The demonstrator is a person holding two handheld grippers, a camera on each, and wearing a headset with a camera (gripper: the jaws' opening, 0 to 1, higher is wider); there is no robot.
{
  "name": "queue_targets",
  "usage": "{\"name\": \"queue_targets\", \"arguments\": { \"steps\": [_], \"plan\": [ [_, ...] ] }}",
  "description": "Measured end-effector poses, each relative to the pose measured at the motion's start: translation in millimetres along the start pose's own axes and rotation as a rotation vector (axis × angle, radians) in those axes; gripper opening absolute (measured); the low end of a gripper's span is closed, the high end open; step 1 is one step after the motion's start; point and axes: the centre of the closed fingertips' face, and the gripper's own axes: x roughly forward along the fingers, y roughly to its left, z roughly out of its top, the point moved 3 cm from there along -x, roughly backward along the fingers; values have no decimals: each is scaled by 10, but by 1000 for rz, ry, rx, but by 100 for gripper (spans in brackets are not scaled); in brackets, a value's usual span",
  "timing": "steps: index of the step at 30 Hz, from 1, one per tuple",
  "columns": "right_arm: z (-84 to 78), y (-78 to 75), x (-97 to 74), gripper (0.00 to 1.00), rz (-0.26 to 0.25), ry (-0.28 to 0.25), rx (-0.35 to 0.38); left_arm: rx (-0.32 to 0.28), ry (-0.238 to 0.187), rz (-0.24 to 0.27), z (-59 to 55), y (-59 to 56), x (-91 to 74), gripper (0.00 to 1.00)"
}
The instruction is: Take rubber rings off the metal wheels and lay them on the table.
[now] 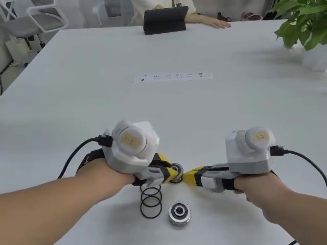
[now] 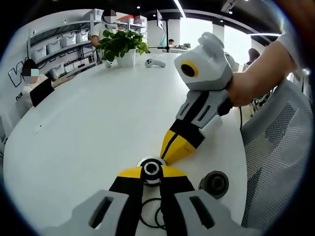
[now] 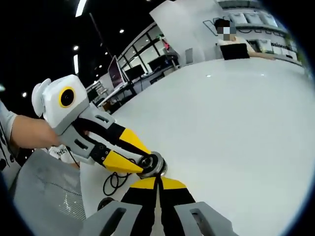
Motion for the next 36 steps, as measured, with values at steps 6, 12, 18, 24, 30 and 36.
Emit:
{"name": "queue_targets", "arguments": {
  "steps": [6, 12, 18, 24, 30, 36],
  "plan": [
    [4, -6, -44, 0, 23, -36, 108, 1, 5, -1, 1, -5, 1, 7],
    [74, -8, -55, 0, 37, -81, 168, 1, 8, 4, 1, -8, 3, 7],
    [84, -4, -55, 0, 46, -99, 200, -7, 7, 9, -3, -6, 2, 7],
    [102, 21, -54, 0, 48, -100, 188, -17, 6, 16, -7, -8, 2, 7],
    [133, 85, -45, 0, 57, -102, 182, -21, 3, 18, -9, -14, -1, 7],
    [135, 114, -42, 0, 66, -99, 168, -27, 3, 18, -8, -18, -1, 7]
  ]
}}
